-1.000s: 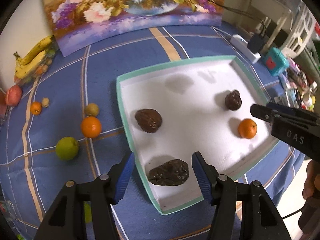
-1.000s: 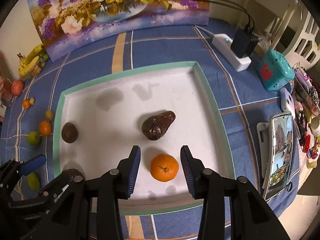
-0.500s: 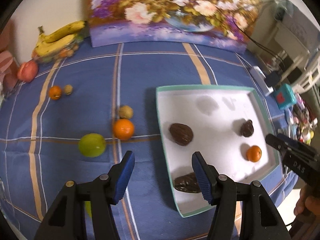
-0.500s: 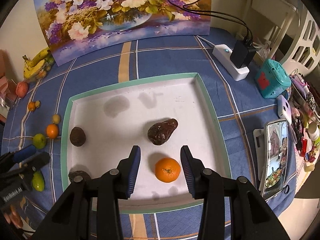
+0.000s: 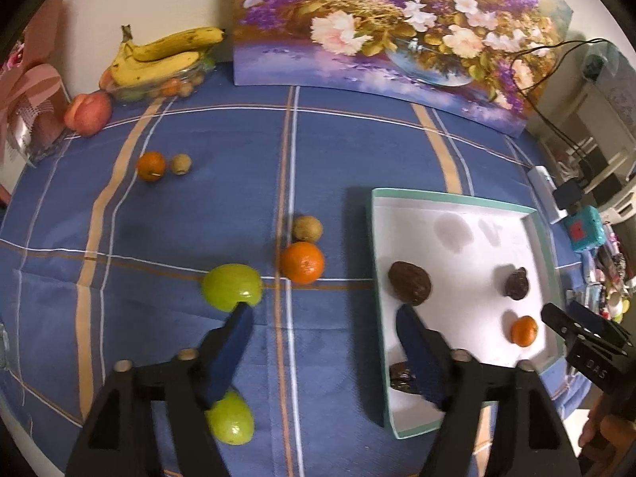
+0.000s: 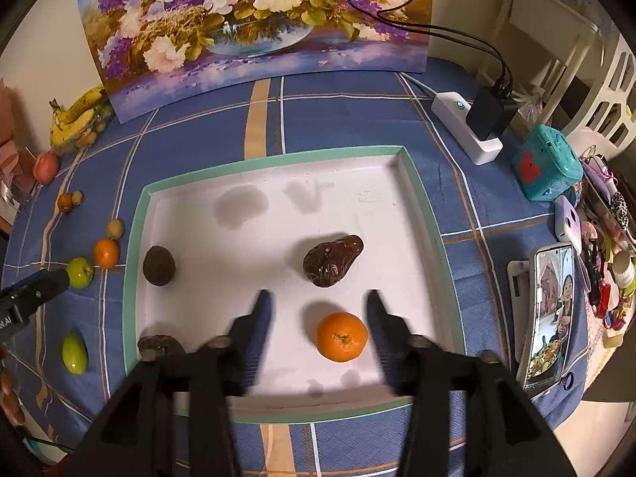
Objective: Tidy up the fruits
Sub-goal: 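Withdraw both open tools from the tray toward the green pears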
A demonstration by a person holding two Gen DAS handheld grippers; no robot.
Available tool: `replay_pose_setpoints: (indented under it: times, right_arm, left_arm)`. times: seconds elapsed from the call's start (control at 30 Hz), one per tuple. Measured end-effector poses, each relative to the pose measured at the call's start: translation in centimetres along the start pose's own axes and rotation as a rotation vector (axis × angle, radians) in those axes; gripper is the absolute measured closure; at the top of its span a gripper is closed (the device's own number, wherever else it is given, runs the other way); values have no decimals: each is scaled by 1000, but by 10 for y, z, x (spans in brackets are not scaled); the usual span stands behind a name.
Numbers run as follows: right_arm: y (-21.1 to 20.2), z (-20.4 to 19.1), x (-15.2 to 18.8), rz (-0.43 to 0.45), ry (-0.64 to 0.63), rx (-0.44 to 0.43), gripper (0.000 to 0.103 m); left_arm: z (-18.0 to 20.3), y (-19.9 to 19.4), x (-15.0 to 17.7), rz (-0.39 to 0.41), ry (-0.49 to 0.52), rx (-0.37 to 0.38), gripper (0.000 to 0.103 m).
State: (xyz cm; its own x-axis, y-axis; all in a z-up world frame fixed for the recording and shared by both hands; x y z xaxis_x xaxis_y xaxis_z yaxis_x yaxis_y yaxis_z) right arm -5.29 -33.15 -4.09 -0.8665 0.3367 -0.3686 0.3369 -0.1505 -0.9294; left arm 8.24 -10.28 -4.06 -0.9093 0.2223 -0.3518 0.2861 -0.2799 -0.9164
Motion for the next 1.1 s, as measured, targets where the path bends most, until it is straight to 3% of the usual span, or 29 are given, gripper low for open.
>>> replay_pose_setpoints:
  times: [0.1,0.17,0.23,0.33,0.43,0.57,0.83,1.1]
  right_arm:
    - [3,-1,1,-7,-7,2,35]
    - [5,-2,1,-12,-13,9,34]
    - [6,-1,2,-15,-18,15,32]
    - [7,-1,2,-15,-21,24,18]
    - [6,0,2,-6,-20,26,18]
    - [5,0,1,19,-19,29,9]
    - [-3,-7,-5,85,-33,35,9]
    - [-4,-27,-8,96,-44,-22,9]
  left_arm:
    - [-4,3,0,2,5,-31,20]
    - [-7,5,1,4,5,-48,9]
    - [-11,5,0,8,0,-55,7]
    - [-16,6,0,17,-11,-64,0]
    - [-19,5,-1,28,-11,-76,0]
    - [-23,1,-4,50,-18,-79,0]
    - [-31,-8,-10,100,-50,-60,0]
    - [-44,-17,-11,137,-103,-27,0]
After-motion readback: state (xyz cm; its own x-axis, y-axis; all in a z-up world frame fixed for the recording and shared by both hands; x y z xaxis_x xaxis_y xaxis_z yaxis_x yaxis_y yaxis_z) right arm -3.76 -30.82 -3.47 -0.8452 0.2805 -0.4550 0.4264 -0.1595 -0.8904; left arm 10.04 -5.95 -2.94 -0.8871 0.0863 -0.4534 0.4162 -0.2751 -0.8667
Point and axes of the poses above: each gripper's, at about its wrist camera, not at the fingertips, and y roughly the way its jaws point, z to its right, x to its underside, the point moved 6 cm from there along y, roughly the way its jaws point, and after that the axes turned 7 degrees about -y, right-handed, at the moved point
